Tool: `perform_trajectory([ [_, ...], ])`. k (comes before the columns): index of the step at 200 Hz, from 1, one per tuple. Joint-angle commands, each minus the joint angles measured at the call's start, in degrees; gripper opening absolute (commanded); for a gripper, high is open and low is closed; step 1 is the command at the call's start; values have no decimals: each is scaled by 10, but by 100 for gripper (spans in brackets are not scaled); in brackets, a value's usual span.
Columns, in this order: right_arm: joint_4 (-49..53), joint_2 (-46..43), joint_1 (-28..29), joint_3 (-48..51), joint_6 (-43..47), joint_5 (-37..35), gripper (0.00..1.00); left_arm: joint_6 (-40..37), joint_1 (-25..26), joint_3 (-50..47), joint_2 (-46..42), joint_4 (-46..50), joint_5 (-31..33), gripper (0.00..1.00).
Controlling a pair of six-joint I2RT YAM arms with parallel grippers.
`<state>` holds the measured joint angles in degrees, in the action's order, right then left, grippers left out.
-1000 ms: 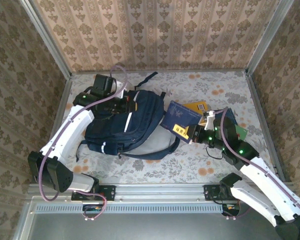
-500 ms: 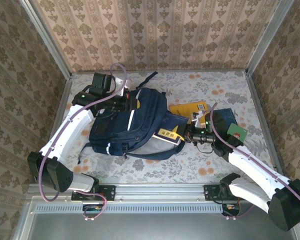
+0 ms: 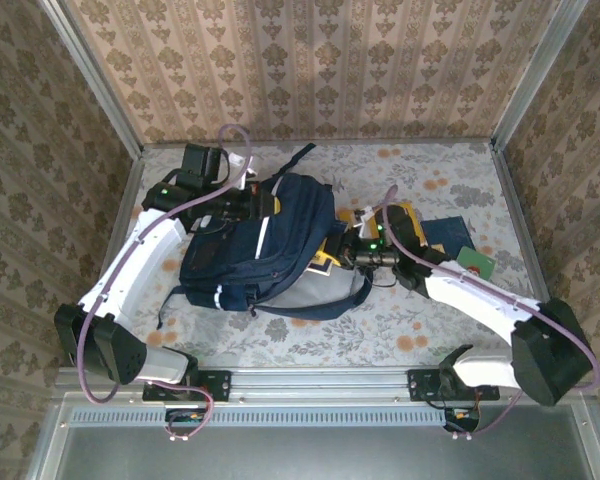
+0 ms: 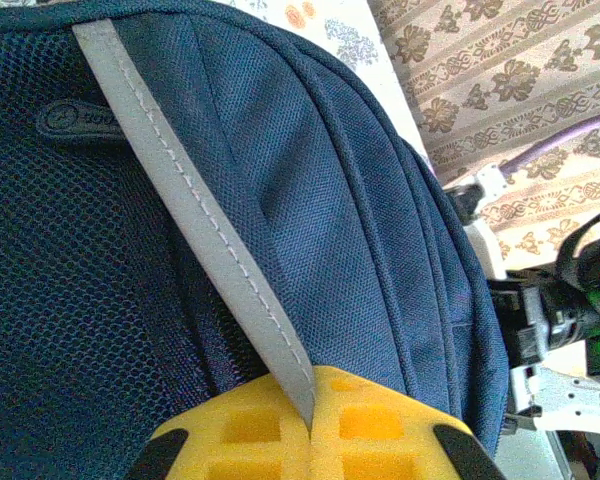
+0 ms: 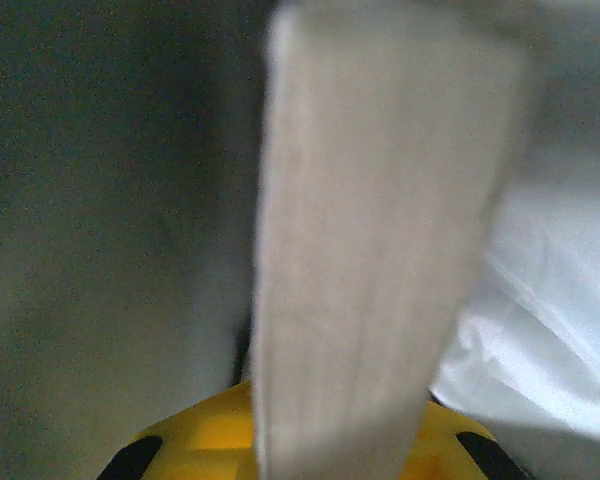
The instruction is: Pack the student bag
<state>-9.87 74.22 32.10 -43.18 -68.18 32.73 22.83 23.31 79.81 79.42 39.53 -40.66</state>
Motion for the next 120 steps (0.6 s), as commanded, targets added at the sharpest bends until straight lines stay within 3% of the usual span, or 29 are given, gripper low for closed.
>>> perform_trajectory([
  [1, -54, 32, 16, -43, 4, -16, 0, 16, -3, 39, -31, -88, -56, 0],
  [55, -82, 143, 59, -106, -13, -86, 0, 34, -3, 49, -25, -108, -76, 0],
  [120, -136, 335, 94, -245, -55, -156, 0, 40, -5, 64, -13, -118, -84, 0],
])
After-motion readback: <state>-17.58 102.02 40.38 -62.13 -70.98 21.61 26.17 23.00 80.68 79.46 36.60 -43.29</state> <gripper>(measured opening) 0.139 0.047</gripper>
